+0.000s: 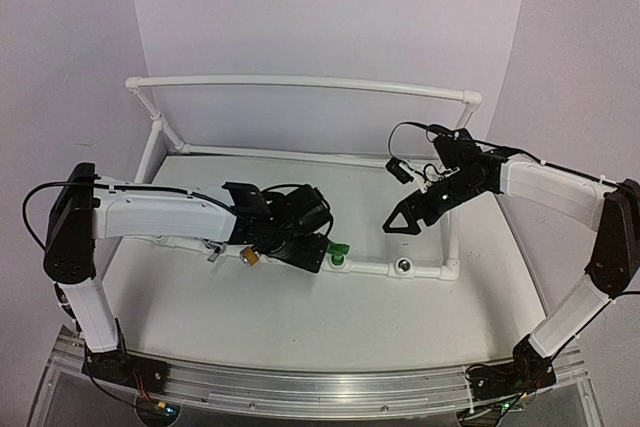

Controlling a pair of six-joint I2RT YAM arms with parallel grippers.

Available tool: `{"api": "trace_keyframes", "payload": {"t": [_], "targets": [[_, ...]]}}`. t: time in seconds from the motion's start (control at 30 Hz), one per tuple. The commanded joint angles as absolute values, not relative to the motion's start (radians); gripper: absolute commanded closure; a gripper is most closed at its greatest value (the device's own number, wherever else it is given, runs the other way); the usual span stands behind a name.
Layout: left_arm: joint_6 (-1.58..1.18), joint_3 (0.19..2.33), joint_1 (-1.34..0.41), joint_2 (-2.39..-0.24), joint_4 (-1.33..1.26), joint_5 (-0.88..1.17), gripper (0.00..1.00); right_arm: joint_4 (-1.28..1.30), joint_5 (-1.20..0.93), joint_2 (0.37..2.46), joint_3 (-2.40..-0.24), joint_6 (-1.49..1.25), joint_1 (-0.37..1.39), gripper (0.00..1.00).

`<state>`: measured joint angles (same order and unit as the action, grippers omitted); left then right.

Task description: Install the water faucets

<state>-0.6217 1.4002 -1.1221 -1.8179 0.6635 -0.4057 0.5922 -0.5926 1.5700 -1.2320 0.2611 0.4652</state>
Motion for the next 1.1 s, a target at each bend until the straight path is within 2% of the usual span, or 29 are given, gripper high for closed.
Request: {"api": "trace_keyframes", "payload": {"t": [0.0,0.27,0.43,1.07], "targets": [[-0.573,1.446,-1.103,-1.815,0.623,-0.414,0.15,0.598,-0.598,1.569,-1.239,0.267,0.457,0.08],[-0.55,1.459,-1.091,-1.828,0.604,-0.407,0.34,0.601,-0.597,1.564,-1.238,0.267,0.454,0.09],[-0.52,1.487,-1.085,-1.845,0.587,-0.388,0.41,0.602,-0.6,1.566,-1.24,0.267,0.449,0.08],[-0.391,1.633,-1.074,-1.943,0.569,-0.305,0.46,0.614,-0.599,1.53,-1.203,0.278,0.393,0.09]]}}
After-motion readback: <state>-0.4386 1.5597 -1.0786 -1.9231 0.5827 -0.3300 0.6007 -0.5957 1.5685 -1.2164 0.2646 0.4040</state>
